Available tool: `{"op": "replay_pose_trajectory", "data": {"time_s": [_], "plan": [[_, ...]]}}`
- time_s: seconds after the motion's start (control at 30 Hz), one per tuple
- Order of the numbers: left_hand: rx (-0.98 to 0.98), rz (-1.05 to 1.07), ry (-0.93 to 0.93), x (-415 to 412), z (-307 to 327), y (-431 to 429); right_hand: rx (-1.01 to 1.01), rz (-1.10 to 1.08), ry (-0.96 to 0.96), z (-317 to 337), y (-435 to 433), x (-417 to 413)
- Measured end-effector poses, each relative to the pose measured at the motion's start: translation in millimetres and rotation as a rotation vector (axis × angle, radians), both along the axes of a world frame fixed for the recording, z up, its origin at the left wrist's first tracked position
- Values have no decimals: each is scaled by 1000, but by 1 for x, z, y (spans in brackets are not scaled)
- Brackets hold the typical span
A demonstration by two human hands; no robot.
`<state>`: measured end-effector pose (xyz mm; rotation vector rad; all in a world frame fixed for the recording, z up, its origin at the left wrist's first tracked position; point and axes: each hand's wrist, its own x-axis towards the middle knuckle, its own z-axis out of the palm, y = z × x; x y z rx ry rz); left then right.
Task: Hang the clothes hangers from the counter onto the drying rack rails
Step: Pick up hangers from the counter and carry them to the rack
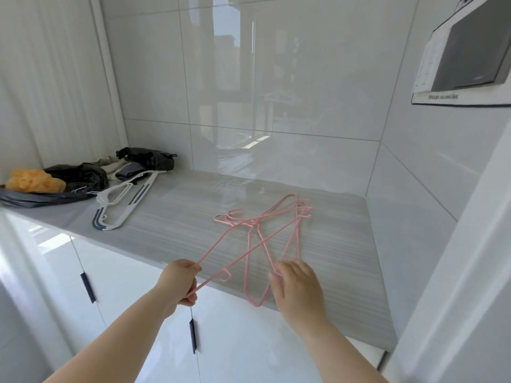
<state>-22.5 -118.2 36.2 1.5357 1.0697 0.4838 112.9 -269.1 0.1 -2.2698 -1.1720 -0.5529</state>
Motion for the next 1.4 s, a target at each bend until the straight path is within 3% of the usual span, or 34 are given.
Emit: {"op": "replay_pose_trajectory", "data": {"time_s": [0.1, 0.2, 0.43, 0.53, 0.63, 0.8, 0.9, 1.03, 1.13, 1.23, 1.4], "plan": [[-22, 1, -19, -4, 0, -2, -268, -1, 30, 4, 12, -16], [-17, 3, -24, -8, 2, -4, -367, -48, 103, -1, 19, -26], [-23, 11, -42, -28, 8, 7, -402, -113, 95, 1, 26, -21], [7, 11, -5, -34, 5, 12, -475, -94, 215, 2, 27, -27], [1, 2, 1, -34, 1, 14, -516, -96, 203, 1, 31, -28], [-57, 17, -52, -37, 1, 24, -412, -57, 194, 0, 34, -29], [-71, 38, -69, -41, 2, 33, -298, -72, 232, 8, 35, -25], [-76, 80, -113, -46, 5, 43, -95, -109, 149, 7, 39, -14], [-76, 127, -149, -50, 10, 51, -193, -123, 224, 1, 36, -7], [-41, 123, -154, -54, 15, 53, -205, -132, 81, 6, 33, -6], [42, 94, -110, -69, 27, 47, -343, -130, 216, 5, 32, -2]]}}
